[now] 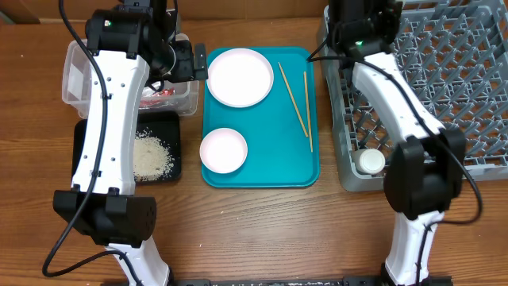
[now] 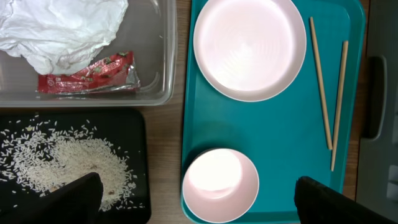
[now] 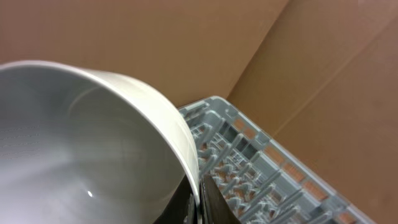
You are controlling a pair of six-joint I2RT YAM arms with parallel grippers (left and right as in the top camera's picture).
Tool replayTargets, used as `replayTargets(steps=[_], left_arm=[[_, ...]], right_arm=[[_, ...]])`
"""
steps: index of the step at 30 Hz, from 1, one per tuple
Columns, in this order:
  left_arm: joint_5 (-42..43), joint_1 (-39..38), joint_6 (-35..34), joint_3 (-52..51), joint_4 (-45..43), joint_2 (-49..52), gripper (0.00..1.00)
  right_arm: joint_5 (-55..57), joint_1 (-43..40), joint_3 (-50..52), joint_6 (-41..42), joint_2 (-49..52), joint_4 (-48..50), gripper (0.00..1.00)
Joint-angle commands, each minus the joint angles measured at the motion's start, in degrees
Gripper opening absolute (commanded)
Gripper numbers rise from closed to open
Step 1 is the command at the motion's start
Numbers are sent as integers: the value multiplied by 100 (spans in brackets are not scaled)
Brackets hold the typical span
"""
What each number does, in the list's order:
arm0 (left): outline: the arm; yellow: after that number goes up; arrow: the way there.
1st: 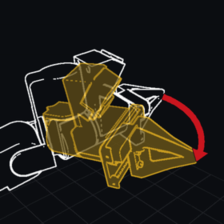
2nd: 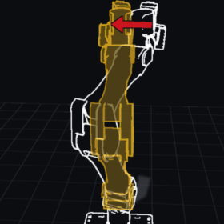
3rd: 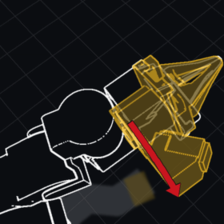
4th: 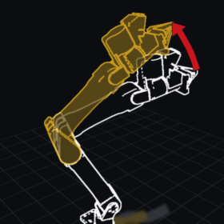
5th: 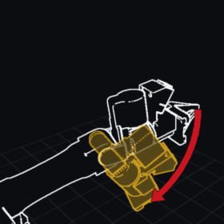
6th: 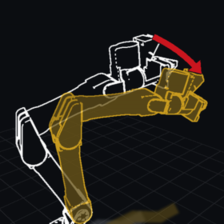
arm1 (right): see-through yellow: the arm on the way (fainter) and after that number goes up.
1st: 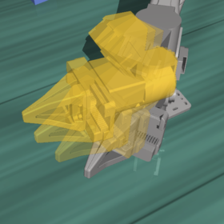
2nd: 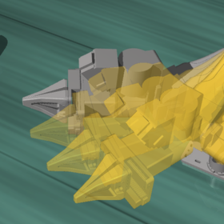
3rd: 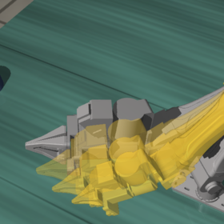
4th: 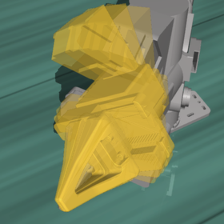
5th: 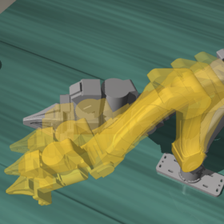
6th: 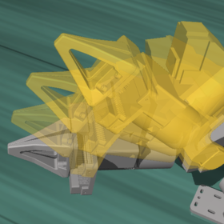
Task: Sort waste into correct bins and load items into the dishwasher
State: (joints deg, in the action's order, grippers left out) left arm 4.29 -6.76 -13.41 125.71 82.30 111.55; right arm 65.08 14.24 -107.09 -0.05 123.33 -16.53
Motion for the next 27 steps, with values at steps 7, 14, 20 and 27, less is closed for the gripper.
replayTargets(steps=[7,14,20,27], left_arm=[[-44,-37,-55,-20,-2,-57,100],[-44,-37,-55,-20,-2,-57,100],[-44,-37,-57,-20,-2,-57,100],[-44,-37,-55,-20,-2,-57,100]], right_arm=[[131,-136,11,-1388,776,157,4],[22,-72,13,-1349,957,35,4],[17,142,13,-1346,957,-188,4],[22,385,11,-1349,957,-262,25]])
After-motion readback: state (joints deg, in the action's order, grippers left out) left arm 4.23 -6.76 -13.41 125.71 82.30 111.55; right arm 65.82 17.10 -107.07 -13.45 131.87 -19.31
